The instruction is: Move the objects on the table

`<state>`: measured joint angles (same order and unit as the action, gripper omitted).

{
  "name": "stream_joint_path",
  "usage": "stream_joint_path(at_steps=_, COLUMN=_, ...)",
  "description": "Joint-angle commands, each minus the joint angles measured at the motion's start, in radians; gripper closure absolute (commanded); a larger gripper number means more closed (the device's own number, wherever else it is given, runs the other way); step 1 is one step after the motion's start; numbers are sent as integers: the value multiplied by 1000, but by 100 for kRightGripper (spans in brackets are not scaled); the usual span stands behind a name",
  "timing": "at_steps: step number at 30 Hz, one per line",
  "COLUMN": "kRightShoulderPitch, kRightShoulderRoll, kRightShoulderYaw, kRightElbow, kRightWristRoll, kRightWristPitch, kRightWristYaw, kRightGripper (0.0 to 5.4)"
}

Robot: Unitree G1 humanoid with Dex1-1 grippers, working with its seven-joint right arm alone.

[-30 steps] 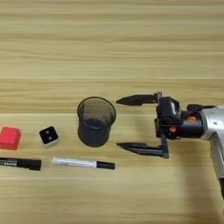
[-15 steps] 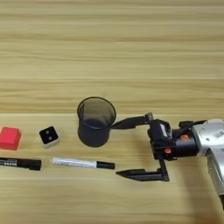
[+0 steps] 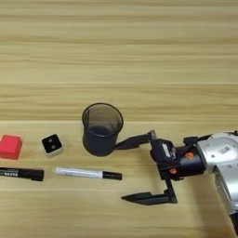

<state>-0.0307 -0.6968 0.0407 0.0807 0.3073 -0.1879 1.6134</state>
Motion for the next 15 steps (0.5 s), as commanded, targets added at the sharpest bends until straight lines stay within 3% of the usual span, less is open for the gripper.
stream_joint_path(at_steps=1, kRightShoulderPitch=-56, kRightShoulderRoll=-21, kRightShoulderYaw=0, kRightElbow=8, kRightWristRoll=-32, kRightWristPitch=-39, kRightWristYaw=-62, kRightGripper=6)
stream_joint_path(at_steps=15, kRightShoulderPitch=-85, kRightShoulderRoll=35, kRightShoulderYaw=82, kRightElbow=67, kRightWristRoll=-123, kRightWristPitch=-31, kRightWristYaw=-164, kRightGripper=6)
